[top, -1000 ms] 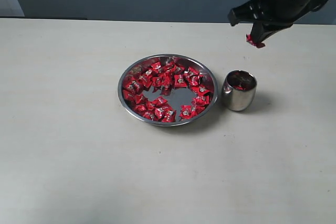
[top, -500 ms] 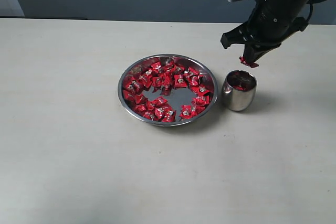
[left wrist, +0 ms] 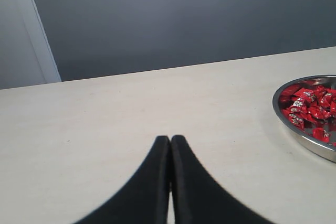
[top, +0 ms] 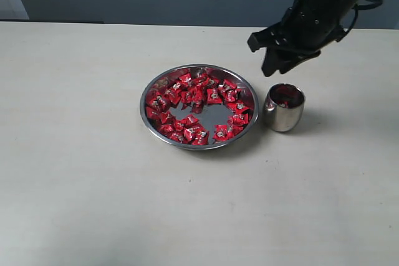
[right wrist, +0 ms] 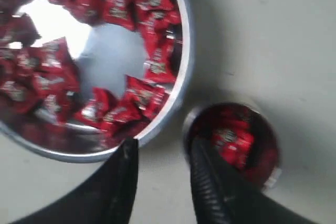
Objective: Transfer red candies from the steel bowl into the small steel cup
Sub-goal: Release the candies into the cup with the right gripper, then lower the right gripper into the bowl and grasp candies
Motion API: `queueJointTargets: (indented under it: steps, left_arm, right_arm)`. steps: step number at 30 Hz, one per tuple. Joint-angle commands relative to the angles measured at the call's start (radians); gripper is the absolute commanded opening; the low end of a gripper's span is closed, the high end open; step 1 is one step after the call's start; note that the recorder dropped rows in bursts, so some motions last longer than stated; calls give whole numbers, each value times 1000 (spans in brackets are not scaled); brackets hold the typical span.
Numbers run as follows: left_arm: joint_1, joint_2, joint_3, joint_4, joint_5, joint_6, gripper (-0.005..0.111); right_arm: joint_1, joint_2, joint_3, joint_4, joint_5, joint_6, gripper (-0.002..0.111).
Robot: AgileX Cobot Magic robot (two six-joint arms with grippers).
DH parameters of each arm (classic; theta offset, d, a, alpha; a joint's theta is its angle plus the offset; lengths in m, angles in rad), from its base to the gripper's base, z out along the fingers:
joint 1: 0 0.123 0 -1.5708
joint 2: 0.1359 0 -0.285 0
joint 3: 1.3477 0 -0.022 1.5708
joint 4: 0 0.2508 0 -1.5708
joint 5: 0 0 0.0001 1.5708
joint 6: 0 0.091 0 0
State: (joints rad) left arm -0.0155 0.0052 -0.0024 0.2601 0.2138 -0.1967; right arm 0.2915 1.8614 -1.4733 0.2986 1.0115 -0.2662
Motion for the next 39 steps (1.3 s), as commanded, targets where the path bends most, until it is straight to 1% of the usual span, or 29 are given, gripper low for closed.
queueJointTargets:
  steps: [1, 5, 8, 10, 17, 26, 30, 33, 39]
  left_arm:
    - [-6, -5, 2, -4, -6, -4, 0]
    - [-6, -5, 2, -4, -6, -4, 0]
    - [-6, -5, 2, -4, -6, -4, 0]
    - [-6, -5, 2, -4, -6, -4, 0]
    - [-6, -5, 2, -4, -6, -4, 0]
    - [-6, -5, 2, -4, -6, -4, 0]
    - [-6, -5, 2, -4, -6, -4, 0]
    - [-6, -5, 2, -4, -6, -4, 0]
    - [-6, -5, 2, -4, -6, -4, 0]
  right_arm:
    - [76, -1, 5, 137, -112, -145, 34]
    - [144, 11, 5, 102, -270, -152, 34]
    - [172, 41, 5, 102, -340, -152, 34]
    - [188, 69, 5, 102, -356, -152, 34]
    - [198, 184, 5, 106, -346, -152, 34]
    - [198, 282, 3, 100, -568, -152, 34]
    - [198, 315, 2, 71, -590, -152, 34]
    - [198, 330, 2, -11, -601, -141, 34]
    - [198, 330, 2, -52, -652, -115, 34]
